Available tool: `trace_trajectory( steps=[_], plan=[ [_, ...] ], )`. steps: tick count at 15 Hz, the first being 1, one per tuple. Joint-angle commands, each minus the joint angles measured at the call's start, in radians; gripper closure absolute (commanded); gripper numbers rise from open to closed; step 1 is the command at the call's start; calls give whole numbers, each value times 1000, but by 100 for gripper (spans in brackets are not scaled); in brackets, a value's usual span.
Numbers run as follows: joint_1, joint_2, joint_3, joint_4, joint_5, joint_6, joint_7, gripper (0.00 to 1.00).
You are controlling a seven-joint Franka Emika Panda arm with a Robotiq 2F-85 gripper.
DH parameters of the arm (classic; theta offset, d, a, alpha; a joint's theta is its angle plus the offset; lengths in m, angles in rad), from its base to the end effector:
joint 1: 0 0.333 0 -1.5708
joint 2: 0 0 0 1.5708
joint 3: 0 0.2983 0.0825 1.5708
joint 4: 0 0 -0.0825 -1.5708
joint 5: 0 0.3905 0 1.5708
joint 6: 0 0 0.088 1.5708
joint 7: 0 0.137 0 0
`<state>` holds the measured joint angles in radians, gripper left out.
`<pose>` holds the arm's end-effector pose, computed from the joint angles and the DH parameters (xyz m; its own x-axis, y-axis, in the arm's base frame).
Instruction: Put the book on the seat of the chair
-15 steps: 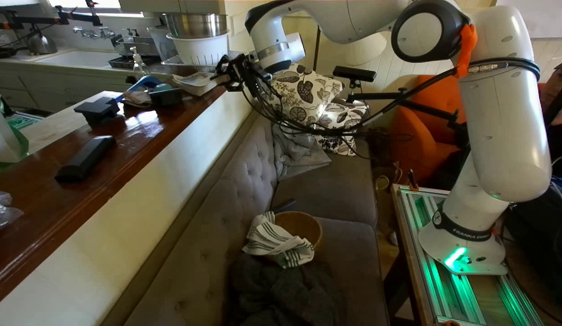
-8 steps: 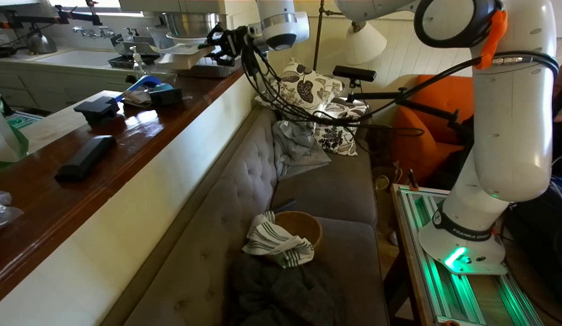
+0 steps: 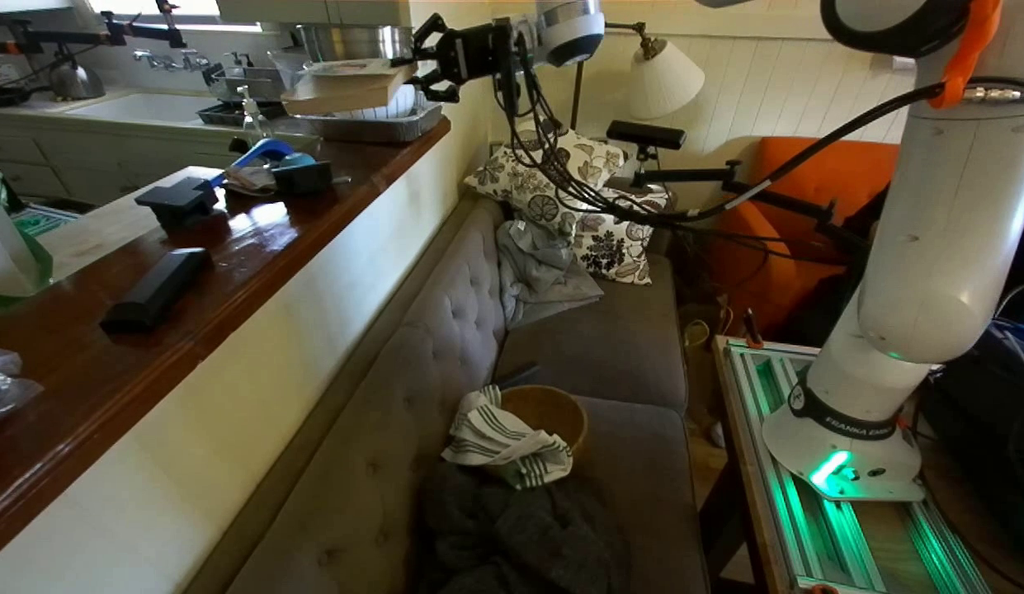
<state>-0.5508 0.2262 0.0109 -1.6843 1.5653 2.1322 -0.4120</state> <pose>0.6201 -0.2917 0.5036 0.4925 -0.8619 0.1204 -0.0984 -0.1926 -0.9763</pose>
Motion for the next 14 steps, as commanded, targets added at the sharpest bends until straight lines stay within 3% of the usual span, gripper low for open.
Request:
trace_trajectory(
  steps=[1,2,3,6,10,14],
  plan=[
    [-97,-100,-6,-78,-114,-285,100,93],
    [-107,-116,-28,-88,-150,-376,120,93],
    [-39,-124,-125,-89,-174,-464,135,93],
    [1,-126,-214,-82,-291,-655,190,93],
    [76,-86,-285,-53,-476,-746,252,93],
    [143,-69,-292,-67,-653,-787,295,93]
  ],
)
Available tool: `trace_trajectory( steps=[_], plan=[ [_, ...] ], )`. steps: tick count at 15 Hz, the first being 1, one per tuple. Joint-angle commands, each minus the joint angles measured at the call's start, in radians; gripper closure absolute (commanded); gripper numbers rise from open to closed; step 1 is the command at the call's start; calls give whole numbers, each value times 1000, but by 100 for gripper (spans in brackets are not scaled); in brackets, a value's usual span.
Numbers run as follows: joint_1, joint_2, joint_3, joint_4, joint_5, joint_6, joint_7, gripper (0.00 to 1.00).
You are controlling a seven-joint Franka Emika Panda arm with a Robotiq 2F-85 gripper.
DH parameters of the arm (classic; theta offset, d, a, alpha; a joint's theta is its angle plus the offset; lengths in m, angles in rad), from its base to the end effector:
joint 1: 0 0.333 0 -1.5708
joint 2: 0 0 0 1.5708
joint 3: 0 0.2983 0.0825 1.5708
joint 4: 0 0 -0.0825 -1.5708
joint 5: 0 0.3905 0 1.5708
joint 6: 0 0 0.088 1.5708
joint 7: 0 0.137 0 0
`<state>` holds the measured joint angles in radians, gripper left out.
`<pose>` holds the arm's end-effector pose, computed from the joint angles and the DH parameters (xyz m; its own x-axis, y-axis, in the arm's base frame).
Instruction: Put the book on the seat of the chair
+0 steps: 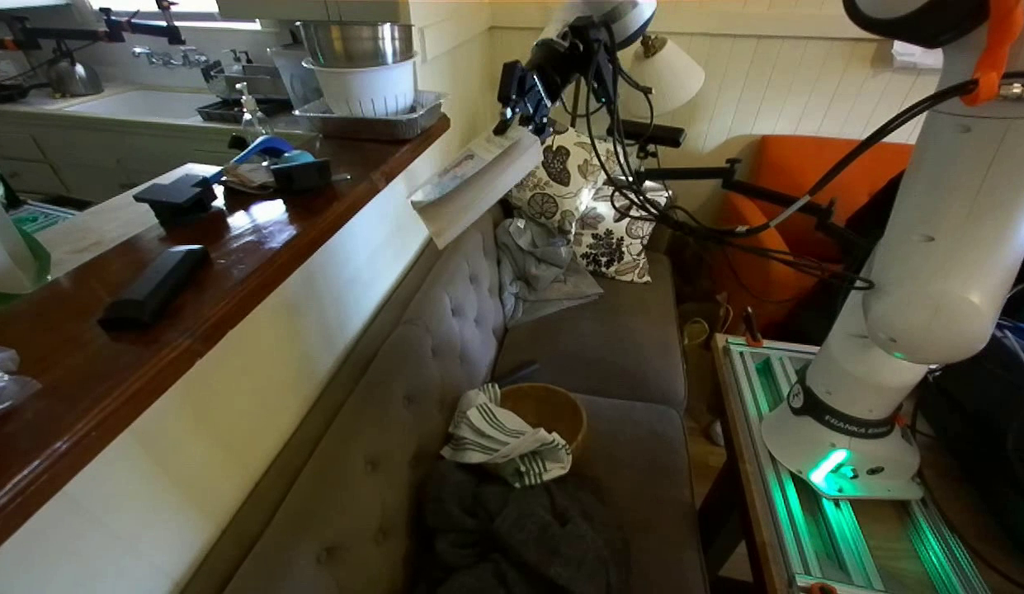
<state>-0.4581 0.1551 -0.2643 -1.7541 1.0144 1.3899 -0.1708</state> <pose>0.5050 -0.2651 0.4652 0.8526 -0.4421 -0.2785 -0.4394 -0.3181 -0.8401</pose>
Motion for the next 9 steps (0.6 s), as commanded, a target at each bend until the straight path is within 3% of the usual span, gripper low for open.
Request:
trace_trajectory(
  steps=[1,4,7,8,9],
  plan=[
    [69,4,-12,-6,-148,-41,64,93],
    [123,24,4,-9,-284,-37,108,93],
    [168,27,12,-33,-340,83,150,93],
    [152,48,11,-14,-314,34,110,73],
    [162,50,15,-19,-321,64,122,73]
  ],
)
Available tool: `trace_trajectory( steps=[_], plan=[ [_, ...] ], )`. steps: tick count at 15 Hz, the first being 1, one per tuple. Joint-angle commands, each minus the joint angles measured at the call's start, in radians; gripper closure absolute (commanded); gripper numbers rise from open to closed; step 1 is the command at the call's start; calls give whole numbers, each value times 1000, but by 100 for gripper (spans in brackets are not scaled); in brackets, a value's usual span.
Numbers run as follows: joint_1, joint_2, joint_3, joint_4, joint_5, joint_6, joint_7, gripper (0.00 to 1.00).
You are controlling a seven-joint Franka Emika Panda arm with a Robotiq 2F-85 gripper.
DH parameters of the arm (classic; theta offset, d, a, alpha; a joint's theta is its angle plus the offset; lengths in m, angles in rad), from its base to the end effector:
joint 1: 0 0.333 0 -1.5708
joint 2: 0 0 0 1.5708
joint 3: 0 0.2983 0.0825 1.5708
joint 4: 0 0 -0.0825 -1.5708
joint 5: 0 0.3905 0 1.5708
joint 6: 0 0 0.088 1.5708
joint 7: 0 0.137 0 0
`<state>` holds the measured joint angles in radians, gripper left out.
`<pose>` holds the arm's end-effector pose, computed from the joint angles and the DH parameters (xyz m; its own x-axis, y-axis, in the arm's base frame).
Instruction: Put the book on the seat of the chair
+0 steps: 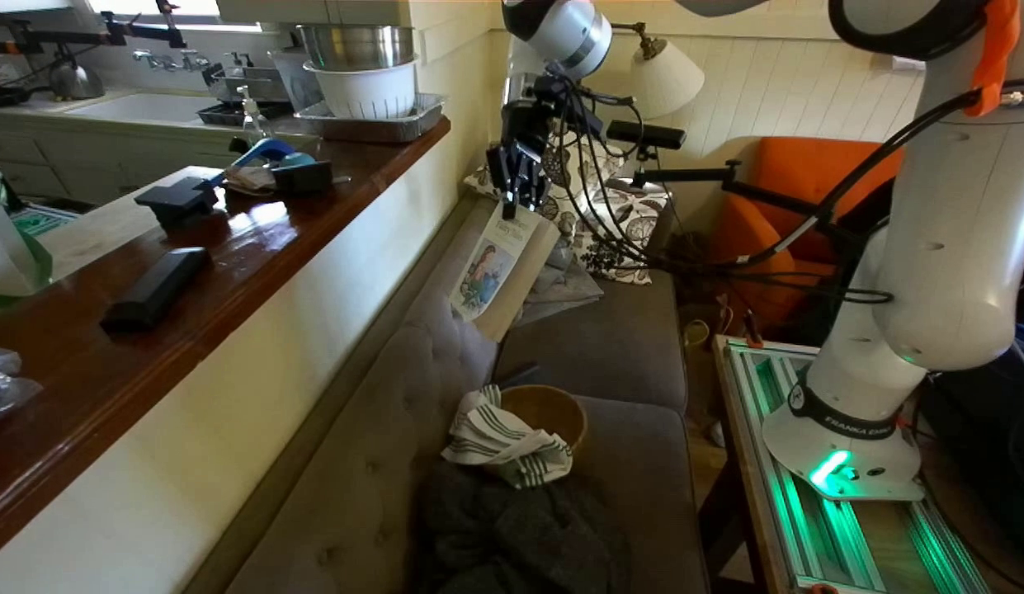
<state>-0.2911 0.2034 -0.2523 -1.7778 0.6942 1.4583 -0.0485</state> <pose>0.5243 -0.2005 0.3954 0.8092 -0.3824 -0.4459 -0.5862 -0.5747 -0.5710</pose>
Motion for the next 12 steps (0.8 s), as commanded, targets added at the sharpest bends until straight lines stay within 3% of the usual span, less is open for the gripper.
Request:
trace_trajectory(
  steps=[1,6,7,12],
  plan=[
    [0,4,4,3,-4,7,6,73],
    [-2,4,0,3,-4,11,9,73],
    [-2,4,0,3,-4,11,9,93],
    [86,19,103,-41,-25,48,-157,93]
  ],
)
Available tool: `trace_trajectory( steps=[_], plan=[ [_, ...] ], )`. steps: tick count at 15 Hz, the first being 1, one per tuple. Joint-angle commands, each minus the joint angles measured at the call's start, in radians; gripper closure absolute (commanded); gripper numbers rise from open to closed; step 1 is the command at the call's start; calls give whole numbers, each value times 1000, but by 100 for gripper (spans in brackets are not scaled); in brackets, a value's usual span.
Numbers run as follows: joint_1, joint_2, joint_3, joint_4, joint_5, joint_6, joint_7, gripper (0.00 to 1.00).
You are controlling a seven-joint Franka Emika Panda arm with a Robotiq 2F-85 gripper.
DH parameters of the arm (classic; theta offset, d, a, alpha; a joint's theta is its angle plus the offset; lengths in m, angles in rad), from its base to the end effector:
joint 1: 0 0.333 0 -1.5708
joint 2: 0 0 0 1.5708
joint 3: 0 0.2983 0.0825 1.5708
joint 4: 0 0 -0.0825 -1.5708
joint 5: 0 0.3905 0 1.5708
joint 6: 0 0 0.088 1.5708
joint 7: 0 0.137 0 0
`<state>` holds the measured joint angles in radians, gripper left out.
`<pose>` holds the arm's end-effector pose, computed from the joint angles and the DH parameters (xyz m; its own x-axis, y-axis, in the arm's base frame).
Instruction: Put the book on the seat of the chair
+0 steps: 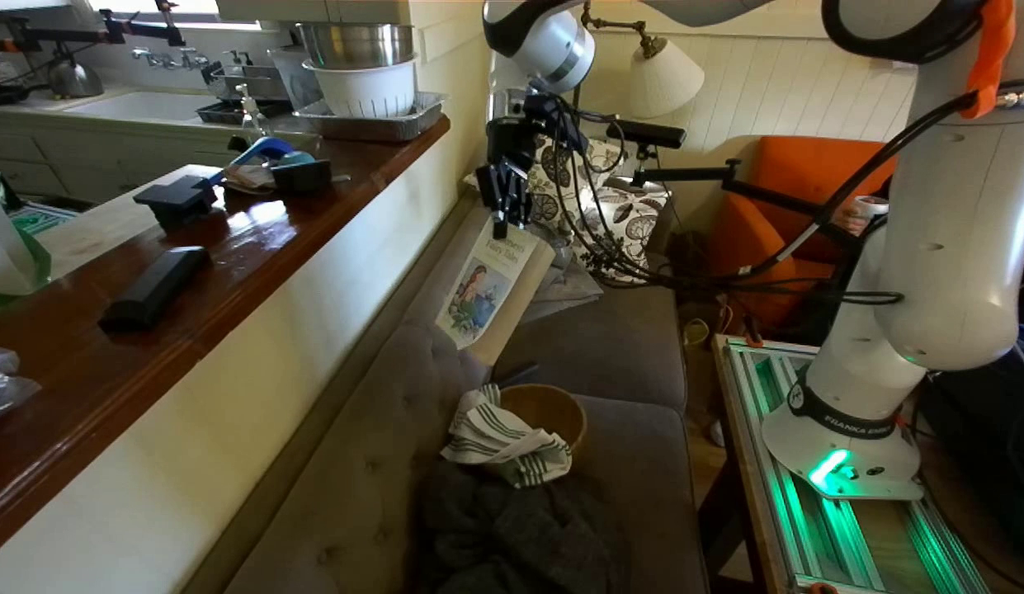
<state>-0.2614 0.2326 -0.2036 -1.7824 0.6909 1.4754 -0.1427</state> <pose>0.5404 -0.1622 0.3764 0.8728 -0.2639 -0.4105 -0.4772 -0.6377 -0.6046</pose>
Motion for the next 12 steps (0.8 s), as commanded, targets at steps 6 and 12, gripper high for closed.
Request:
trace_trajectory(
  steps=[6,12],
  plan=[
    [213,40,191,-41,-113,129,-123,93],
    [296,130,285,30,-212,301,-132,93]
  ],
)
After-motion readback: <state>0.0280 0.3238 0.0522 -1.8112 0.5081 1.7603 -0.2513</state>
